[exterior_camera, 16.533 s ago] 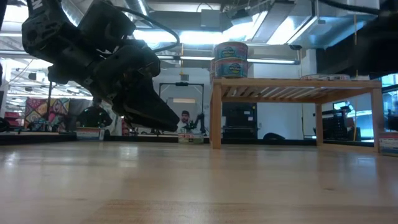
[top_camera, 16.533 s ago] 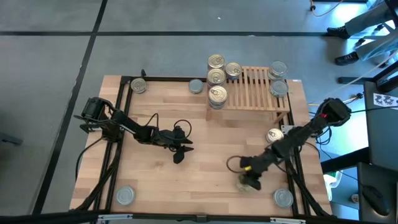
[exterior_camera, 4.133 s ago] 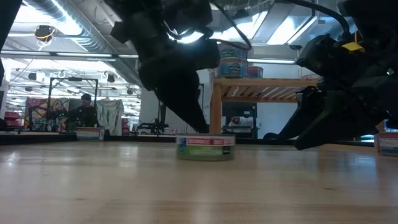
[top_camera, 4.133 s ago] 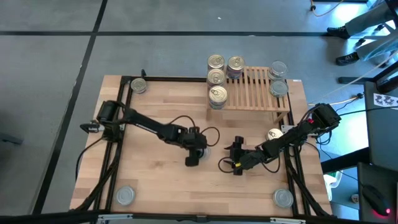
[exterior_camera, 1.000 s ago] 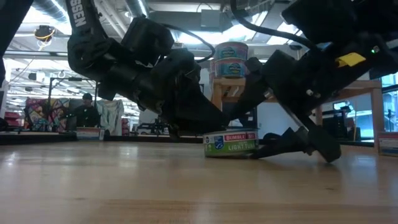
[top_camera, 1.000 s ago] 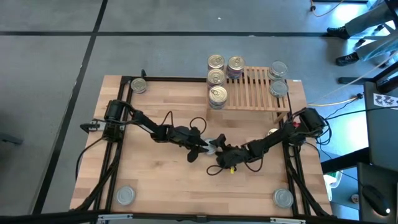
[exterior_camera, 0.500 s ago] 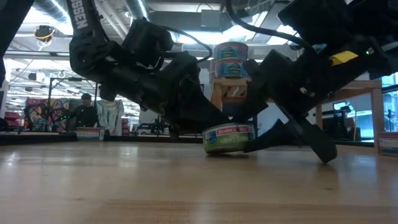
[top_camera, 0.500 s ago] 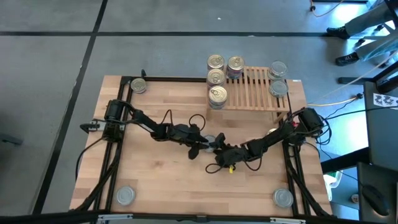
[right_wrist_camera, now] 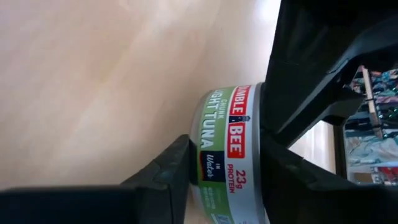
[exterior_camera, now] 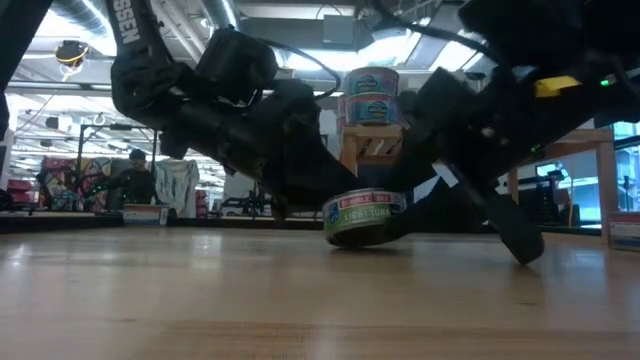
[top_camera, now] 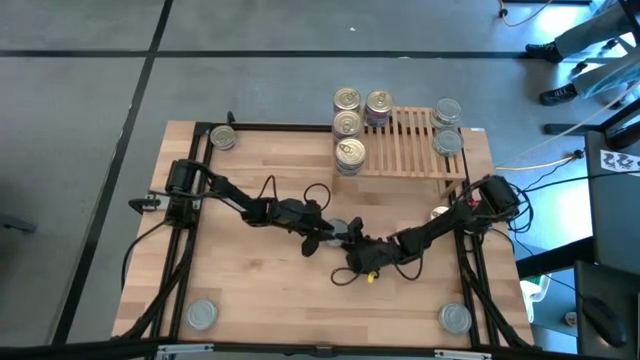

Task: Stack canned seafood by type on shelf
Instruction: Stack the green tuna can on top of the green tuna can on the shelf

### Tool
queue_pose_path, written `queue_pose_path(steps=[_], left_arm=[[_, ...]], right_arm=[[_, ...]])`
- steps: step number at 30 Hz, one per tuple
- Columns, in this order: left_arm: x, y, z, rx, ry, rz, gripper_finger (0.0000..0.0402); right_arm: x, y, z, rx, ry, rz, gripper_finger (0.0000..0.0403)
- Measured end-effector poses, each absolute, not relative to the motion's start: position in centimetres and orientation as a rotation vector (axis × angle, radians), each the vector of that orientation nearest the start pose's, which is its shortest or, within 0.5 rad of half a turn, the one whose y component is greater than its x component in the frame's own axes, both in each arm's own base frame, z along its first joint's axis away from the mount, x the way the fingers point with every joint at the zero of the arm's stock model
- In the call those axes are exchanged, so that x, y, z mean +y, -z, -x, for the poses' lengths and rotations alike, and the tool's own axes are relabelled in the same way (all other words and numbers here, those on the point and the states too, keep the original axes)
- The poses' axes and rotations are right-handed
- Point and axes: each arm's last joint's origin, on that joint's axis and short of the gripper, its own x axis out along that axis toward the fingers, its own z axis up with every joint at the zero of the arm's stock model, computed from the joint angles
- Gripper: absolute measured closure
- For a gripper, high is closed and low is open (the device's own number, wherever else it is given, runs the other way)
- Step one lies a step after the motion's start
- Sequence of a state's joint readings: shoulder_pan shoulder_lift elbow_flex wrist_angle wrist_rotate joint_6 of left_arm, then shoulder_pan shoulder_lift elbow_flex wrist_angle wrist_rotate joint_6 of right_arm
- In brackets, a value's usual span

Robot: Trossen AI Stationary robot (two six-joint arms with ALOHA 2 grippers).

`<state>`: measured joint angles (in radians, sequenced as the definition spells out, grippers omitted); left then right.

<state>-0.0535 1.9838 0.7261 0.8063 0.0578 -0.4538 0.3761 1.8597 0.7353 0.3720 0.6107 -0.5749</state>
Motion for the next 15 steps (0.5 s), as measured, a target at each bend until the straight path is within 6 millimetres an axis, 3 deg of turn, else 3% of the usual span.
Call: queue_pose_path(steps=[9,15], left_arm=[[-2.6,-12.5,-33.4,0.531,0.043,0.392,0.0240],[-2.7,-12.5,-32.0,0.669,-0.066,0.339,0.0240]], right_arm=[[14.0,-13.3,-27.8,0.631,0.037,0.957,0.0258],[15.2,-15.8,-25.4,0.614,0.176,0.997,0.0258]])
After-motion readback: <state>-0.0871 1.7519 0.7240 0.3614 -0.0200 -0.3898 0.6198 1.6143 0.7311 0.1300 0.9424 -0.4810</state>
